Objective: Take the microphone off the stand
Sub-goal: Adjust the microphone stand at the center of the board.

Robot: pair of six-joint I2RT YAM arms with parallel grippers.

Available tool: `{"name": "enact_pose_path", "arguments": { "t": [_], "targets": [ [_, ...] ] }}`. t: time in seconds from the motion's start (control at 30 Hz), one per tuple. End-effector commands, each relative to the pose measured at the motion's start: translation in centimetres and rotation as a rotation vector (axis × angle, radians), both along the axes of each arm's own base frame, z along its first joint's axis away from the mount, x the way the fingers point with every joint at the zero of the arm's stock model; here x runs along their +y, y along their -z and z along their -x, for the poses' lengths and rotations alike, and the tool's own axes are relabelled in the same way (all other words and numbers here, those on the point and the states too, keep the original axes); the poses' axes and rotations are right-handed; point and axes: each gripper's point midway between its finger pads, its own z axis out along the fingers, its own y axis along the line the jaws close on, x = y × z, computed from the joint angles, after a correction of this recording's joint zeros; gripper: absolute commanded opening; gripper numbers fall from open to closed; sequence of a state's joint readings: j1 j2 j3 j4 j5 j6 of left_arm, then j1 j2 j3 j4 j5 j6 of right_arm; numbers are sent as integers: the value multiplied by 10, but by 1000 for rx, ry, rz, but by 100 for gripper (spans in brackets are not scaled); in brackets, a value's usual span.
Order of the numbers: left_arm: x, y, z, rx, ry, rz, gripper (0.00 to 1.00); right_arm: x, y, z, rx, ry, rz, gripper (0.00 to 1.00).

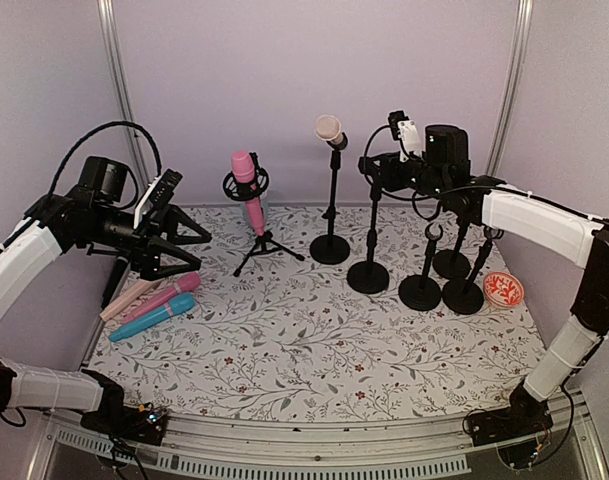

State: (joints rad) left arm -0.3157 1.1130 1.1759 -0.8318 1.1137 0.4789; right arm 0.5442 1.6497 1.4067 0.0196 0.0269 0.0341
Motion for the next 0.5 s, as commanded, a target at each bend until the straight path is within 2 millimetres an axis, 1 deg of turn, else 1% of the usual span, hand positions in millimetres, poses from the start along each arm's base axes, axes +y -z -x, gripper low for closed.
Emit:
{"name": "enact_pose_path", "arguments": {
  "t": [0.0, 0.17, 0.33, 0.4, 0.47],
  "targets": [
    [1, -7, 4, -13, 12, 15, 80, -23, 135, 23, 320, 33, 241, 42],
    [2, -7, 4, -13, 12, 13, 80, -27, 139, 28, 326, 34, 242, 42],
    [2, -8, 6, -21, 12, 13, 80, -28, 153, 34, 359, 30, 249, 42],
    [3, -8, 7, -22, 12, 13, 80, -32, 171, 39, 395, 33, 267, 42],
    [2, -8, 7, -24, 14, 14, 80, -35, 184, 43, 422, 36, 277, 42]
  ]
}}
